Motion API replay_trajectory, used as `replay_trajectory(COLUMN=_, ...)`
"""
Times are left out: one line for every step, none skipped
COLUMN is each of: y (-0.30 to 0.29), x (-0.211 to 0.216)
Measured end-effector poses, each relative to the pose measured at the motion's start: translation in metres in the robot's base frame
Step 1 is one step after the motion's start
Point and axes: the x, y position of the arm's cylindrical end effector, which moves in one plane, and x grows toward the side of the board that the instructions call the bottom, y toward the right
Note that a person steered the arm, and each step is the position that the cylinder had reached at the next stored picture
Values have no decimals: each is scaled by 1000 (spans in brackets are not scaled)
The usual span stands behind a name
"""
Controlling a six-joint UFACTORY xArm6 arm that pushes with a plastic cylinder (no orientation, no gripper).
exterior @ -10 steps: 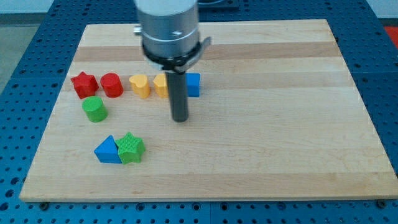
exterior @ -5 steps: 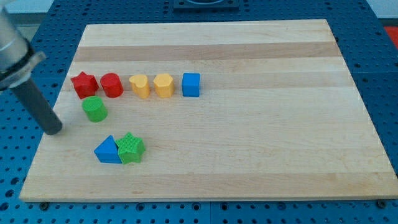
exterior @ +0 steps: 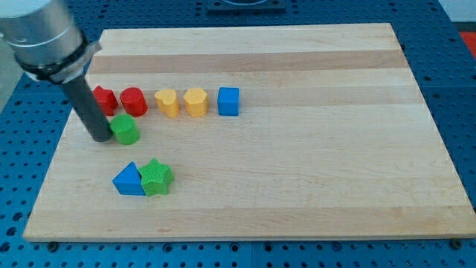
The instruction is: Push the green circle below the yellow heart
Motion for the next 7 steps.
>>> replay_trajectory(y=18, x=-4)
replay_trajectory(y=28, x=-5)
replay_trajectory(y=41, x=-5)
replay_trajectory(y=43, x=-10)
replay_trajectory(y=43, x=-14)
replay_trajectory(y=45, x=-14)
replay_trajectory(y=60, x=-14)
